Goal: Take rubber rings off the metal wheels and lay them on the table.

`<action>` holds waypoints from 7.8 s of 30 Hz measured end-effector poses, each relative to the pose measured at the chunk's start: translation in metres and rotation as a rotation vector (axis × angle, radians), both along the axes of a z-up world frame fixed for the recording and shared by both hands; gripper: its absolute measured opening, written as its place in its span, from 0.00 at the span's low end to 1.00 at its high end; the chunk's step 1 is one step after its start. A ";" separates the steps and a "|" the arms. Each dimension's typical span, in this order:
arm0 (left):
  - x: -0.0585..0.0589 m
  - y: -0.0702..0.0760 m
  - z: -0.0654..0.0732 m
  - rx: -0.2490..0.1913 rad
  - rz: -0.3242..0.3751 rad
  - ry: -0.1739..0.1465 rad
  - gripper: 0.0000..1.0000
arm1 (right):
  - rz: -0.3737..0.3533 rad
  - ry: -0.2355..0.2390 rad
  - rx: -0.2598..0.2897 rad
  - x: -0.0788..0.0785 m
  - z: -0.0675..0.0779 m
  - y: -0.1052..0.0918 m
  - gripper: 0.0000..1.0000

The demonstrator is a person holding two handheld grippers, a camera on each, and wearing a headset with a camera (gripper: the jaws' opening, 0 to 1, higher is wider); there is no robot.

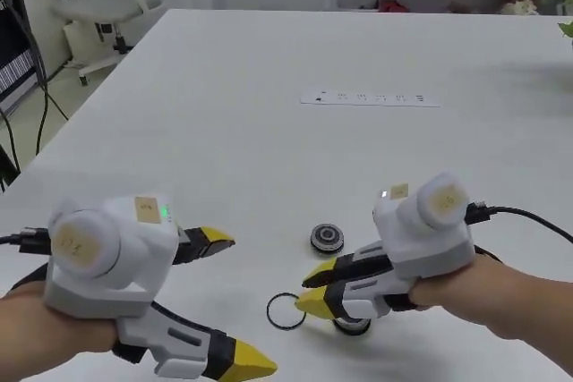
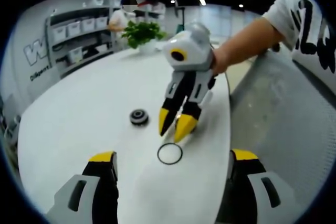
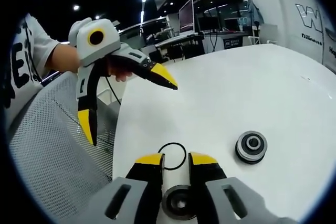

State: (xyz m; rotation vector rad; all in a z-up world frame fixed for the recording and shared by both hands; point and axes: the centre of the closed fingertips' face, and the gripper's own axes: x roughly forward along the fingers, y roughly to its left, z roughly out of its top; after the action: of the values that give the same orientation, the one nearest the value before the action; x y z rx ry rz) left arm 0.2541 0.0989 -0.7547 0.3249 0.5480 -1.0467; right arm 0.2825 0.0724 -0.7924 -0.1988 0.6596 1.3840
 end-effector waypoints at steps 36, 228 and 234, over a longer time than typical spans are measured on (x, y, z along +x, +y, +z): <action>0.007 -0.009 0.006 0.000 -0.021 -0.010 0.89 | -0.059 -0.034 0.083 0.005 0.032 -0.024 0.26; 0.019 -0.091 -0.036 0.034 -0.183 0.060 0.33 | -0.090 -0.074 0.013 -0.014 -0.010 -0.076 0.26; 0.018 -0.095 -0.035 0.031 -0.188 0.052 0.29 | -0.091 -0.072 0.014 -0.014 -0.011 -0.076 0.26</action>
State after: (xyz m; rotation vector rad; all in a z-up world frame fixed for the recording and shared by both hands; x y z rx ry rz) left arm 0.2725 0.0043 -0.7898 0.3828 0.5890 -1.2318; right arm 0.2690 -0.0037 -0.8030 -0.2043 0.5916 1.2880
